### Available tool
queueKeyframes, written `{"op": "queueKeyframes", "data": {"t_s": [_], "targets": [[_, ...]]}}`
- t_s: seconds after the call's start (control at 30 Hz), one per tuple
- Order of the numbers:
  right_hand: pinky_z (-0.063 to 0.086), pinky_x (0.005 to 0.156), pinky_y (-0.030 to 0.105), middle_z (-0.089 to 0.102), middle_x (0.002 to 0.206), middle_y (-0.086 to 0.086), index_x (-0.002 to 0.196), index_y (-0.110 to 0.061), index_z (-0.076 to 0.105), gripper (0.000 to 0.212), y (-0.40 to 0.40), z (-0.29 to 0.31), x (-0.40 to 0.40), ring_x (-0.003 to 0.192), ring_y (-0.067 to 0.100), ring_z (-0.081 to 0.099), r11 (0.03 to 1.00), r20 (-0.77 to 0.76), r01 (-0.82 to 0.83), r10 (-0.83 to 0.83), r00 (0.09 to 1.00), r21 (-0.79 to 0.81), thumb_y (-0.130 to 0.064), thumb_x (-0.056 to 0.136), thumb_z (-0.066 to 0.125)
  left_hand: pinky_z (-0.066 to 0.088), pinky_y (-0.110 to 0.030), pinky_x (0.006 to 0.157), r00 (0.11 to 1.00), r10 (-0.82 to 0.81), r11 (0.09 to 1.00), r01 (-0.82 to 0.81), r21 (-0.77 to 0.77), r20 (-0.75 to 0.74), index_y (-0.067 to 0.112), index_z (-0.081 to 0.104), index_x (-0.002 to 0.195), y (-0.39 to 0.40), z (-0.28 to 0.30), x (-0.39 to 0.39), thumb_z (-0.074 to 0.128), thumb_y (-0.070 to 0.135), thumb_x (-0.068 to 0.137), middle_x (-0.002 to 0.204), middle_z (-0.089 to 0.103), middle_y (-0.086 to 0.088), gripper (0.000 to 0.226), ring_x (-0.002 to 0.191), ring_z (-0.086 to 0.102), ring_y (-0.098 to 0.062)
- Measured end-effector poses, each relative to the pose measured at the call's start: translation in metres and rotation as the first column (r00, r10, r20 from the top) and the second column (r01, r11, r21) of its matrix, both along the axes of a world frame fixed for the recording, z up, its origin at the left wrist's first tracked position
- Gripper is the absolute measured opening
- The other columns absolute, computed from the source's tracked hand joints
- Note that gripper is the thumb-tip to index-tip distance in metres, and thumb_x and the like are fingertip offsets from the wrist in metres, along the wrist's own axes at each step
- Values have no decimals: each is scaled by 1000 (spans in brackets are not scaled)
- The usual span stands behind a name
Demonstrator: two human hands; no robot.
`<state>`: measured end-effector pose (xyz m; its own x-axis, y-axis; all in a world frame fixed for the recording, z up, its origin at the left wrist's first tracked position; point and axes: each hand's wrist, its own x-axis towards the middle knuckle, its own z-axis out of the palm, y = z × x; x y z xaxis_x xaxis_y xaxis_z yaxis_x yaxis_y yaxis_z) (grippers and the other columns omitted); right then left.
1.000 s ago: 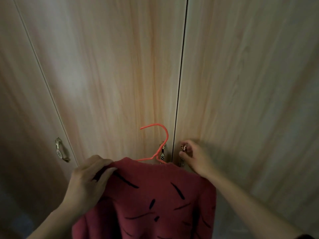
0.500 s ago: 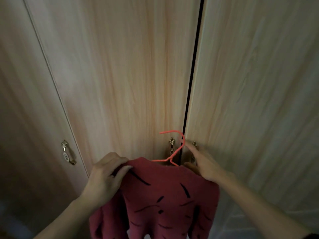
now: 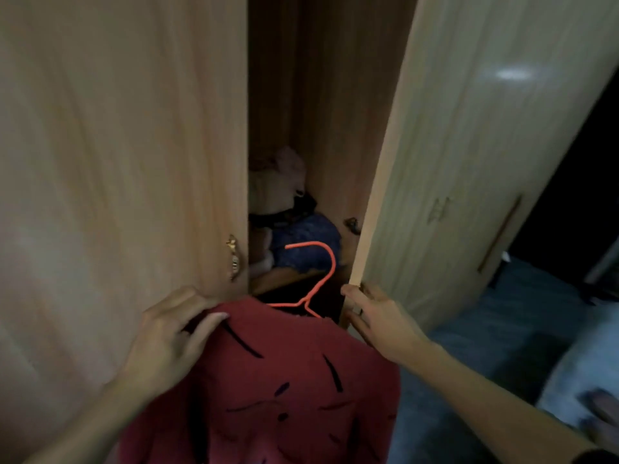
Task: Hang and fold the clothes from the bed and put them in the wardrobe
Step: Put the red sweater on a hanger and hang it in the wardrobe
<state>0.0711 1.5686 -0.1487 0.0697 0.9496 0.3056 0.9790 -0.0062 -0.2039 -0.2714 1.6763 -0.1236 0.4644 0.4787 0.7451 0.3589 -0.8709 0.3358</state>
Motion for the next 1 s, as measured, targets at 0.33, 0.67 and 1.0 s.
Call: {"op": "queueKeyframes", "data": {"t_s": [0.33,0.67,1.0], "targets": [[58,66,36,47,135,-7,129,-33,53,39,-93,18,69,112,14,58,961,188,262,-274,943,89,-19,92,52,41,-11,81,977,-204,978,200,60,68,9,75,87,-24,14,113,59,37,89,86,63,10,32,83,56,2],[56,89,35,-6,166,-6,156,-31,12,73,-145,15,179,129,24,51,923,1,385,-385,923,6,-35,97,55,46,-26,75,958,-287,956,285,72,17,15,73,89,-48,16,212,56,43,94,84,65,9,34,80,62,-7],[36,113,35,-13,165,1,158,-21,4,78,-153,19,225,147,21,26,947,-58,320,-320,946,-13,-49,99,48,41,-14,73,955,-295,954,296,54,-15,26,71,92,-62,17,263,57,43,92,85,59,18,22,81,58,0]]}}
